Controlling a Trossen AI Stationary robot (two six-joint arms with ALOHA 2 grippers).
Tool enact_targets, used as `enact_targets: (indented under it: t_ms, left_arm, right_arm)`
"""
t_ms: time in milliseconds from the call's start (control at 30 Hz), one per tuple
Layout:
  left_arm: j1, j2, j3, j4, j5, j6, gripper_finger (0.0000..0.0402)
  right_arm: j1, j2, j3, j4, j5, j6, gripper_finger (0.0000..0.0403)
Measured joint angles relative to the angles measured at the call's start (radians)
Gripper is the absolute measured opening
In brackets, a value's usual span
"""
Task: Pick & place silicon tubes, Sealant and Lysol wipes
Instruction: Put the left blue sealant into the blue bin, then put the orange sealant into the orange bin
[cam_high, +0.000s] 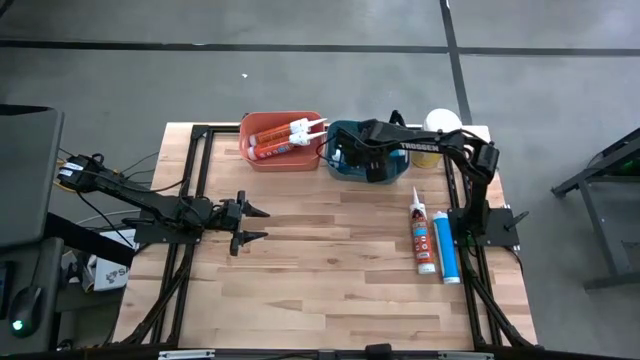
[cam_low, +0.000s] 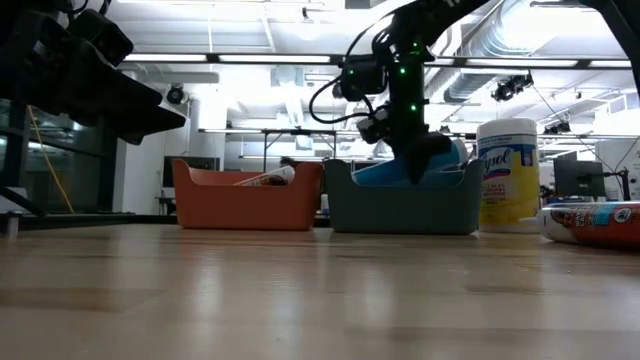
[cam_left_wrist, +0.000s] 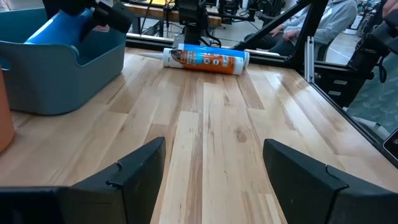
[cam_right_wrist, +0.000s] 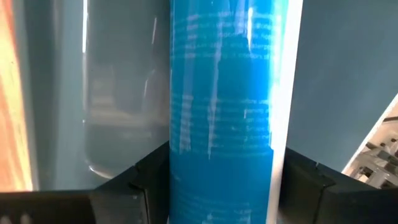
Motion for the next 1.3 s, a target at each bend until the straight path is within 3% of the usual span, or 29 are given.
enact_targets:
  t_ms: [367, 533, 633, 1000, 1300]
  left_arm:
    - [0.000, 0.000, 0.000, 0.000, 0.000, 0.000, 0.0264]
    - [0.000, 0.000, 0.000, 0.000, 0.000, 0.000, 0.0264]
    - [0.000, 0.000, 0.000, -0.001, 0.000, 0.000, 0.0264]
    - [0.000, 0.000, 0.000, 0.000, 0.000, 0.000, 0.0264]
    - [0.000, 0.000, 0.000, -0.001, 0.000, 0.000, 0.0264]
  right_arm:
    - [0.000, 0.000, 0.000, 0.009, -0.044, 0.000, 0.0208]
    - [0.000, -0.002, 0.000, 0.041, -0.041, 0.027, 0.0282]
    - [0.000, -0.002, 0.000, 0.051, -0.042, 0.027, 0.0299]
    - [0.000, -0.002, 0.001, 0.053, 0.015, 0.052, 0.0306]
    - [0.006, -0.002, 0.001, 0.029, 0.071, 0.166, 0.0306]
